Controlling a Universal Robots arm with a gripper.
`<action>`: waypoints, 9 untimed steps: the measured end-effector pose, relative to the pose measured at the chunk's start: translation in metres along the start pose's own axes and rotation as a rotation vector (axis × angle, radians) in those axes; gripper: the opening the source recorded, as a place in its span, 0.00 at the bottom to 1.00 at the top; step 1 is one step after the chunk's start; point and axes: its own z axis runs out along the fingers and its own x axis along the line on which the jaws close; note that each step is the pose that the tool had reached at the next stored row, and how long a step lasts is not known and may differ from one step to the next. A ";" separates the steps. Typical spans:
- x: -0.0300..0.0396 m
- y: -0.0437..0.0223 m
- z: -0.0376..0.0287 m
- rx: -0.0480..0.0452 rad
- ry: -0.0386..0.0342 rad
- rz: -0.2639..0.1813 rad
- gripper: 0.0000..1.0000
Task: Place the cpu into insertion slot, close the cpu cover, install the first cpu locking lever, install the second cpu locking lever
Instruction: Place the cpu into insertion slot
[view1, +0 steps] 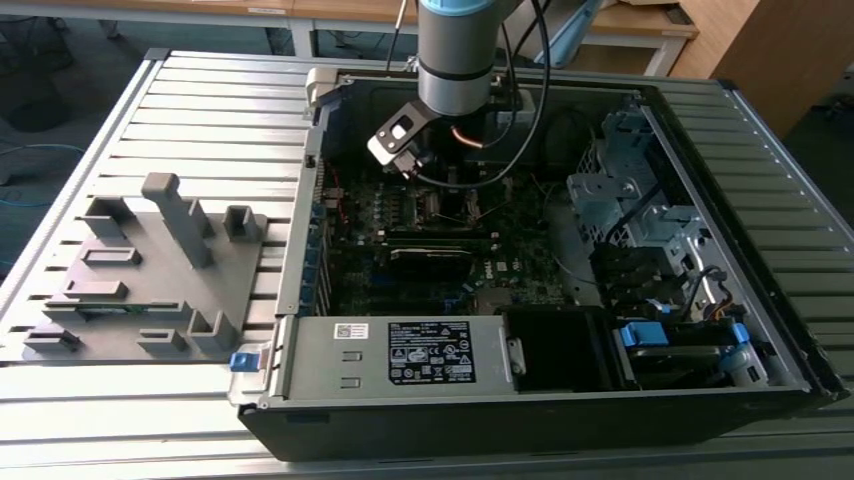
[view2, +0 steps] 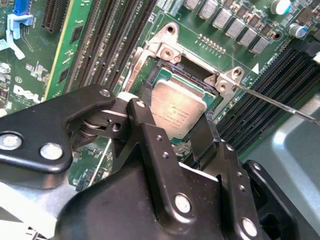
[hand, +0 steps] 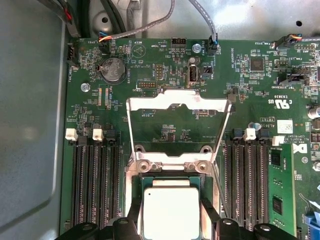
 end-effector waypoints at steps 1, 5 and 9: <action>0.0000 0.0000 0.0003 0.0000 0.0000 0.000 0.54; -0.0001 -0.0002 0.0008 0.0002 -0.0003 0.000 0.54; -0.0008 -0.0005 0.0008 0.0001 -0.0001 0.000 0.54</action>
